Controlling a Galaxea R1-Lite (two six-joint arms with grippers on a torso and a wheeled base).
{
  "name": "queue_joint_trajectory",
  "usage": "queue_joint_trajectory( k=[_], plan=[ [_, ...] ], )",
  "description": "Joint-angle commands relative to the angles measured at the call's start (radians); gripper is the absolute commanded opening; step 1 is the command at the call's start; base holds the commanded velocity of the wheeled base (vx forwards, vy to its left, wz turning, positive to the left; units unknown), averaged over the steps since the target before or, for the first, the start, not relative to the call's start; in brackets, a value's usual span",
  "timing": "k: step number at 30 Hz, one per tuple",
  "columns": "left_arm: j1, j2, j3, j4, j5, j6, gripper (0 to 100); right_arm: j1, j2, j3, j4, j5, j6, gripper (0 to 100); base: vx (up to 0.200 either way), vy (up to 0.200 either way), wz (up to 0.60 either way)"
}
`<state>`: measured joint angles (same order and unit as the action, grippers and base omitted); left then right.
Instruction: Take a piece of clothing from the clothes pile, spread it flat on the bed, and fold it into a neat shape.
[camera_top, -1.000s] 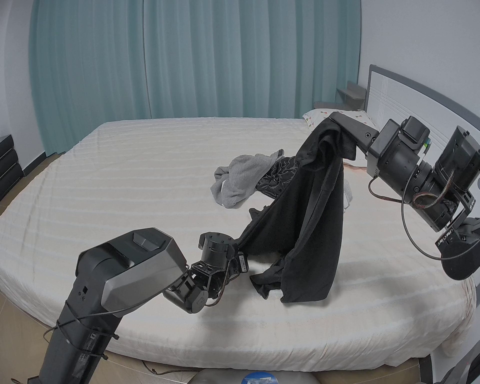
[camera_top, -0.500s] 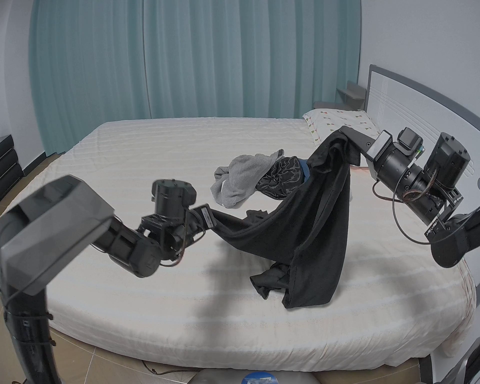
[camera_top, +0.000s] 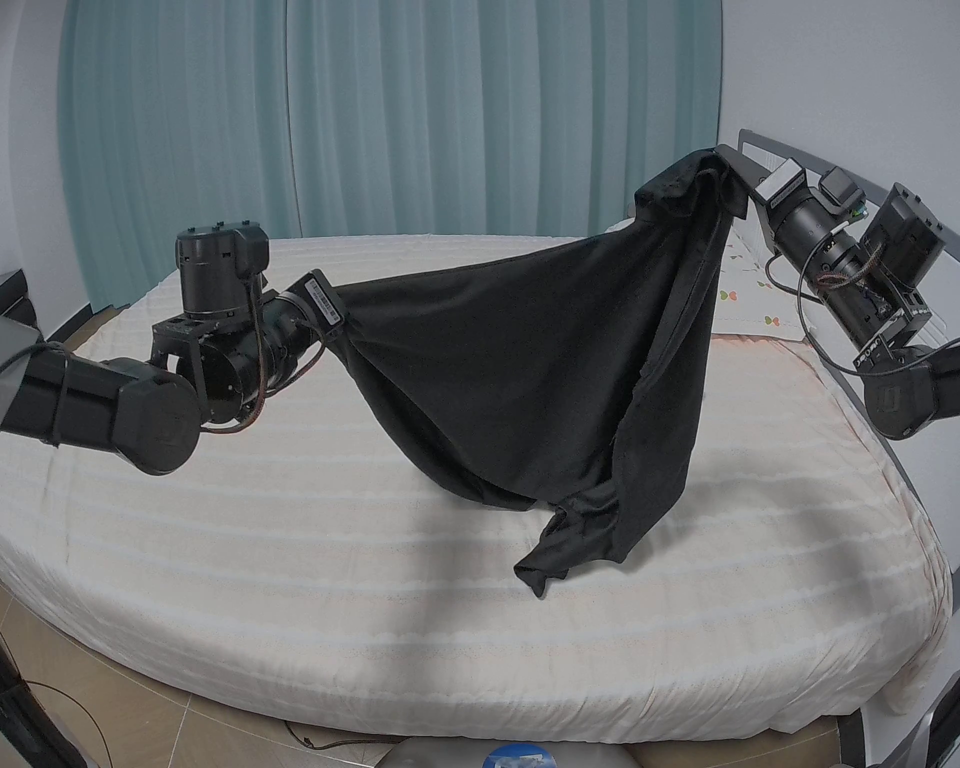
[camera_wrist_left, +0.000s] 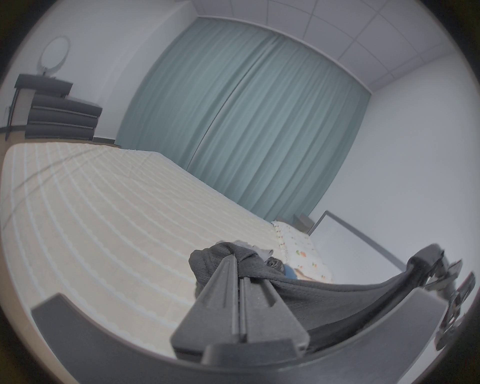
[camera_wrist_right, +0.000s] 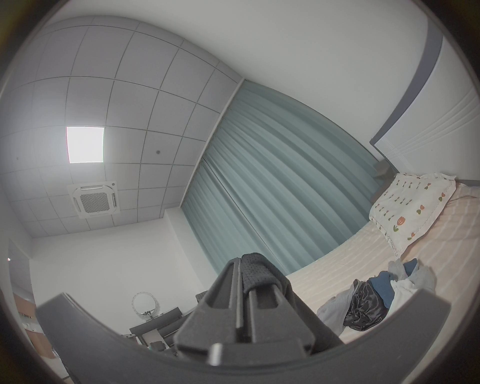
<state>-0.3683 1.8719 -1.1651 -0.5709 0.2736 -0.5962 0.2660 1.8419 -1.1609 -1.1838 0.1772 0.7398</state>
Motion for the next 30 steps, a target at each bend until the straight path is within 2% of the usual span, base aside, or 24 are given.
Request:
queue_joint_trajectory(
  k=[1,5,6,8,9,12,16,21,25,30],
  plan=[
    [0.006,-0.059,0.031,0.011,0.001,-0.151,0,0.032,0.022,0.170,0.012,-0.036,0.001,0,0.000,0.000,0.00],
    [-0.003,-0.034,0.101,0.008,-0.010,-0.217,0,0.070,0.049,0.271,0.000,-0.038,0.012,0,0.000,0.000,0.00],
    [-0.026,-0.016,0.139,0.000,-0.010,-0.244,0,0.104,0.071,0.323,0.000,-0.050,0.016,0,0.000,0.000,0.00],
    [-0.040,-0.007,0.157,0.000,-0.010,-0.254,0,0.125,0.082,0.348,-0.003,-0.064,0.024,0,0.000,0.000,0.00],
    [-0.060,0.006,0.189,-0.001,-0.013,-0.266,0,0.164,0.094,0.375,-0.014,-0.099,0.061,0,0.000,0.000,0.00],
    [-0.095,0.019,0.217,-0.001,-0.017,-0.309,0,0.200,0.100,0.402,-0.023,-0.128,0.139,0,0.000,0.000,0.00],
    [-0.123,0.023,0.249,-0.001,-0.034,-0.375,0,0.197,0.100,0.434,-0.023,-0.127,0.179,0,0.000,0.000,0.00],
    [-0.139,0.023,0.323,-0.004,-0.083,-0.389,0,0.194,0.112,0.449,-0.022,-0.128,0.182,0,0.000,0.000,0.00],
    [-0.141,0.030,0.358,-0.027,-0.088,-0.398,0,0.203,0.105,0.458,-0.022,-0.128,0.182,0,0.000,0.000,0.00],
    [-0.147,0.038,0.452,-0.165,-0.091,-0.406,0,0.208,0.077,0.481,-0.022,-0.128,0.181,0,-0.080,0.000,0.00]
  ],
)
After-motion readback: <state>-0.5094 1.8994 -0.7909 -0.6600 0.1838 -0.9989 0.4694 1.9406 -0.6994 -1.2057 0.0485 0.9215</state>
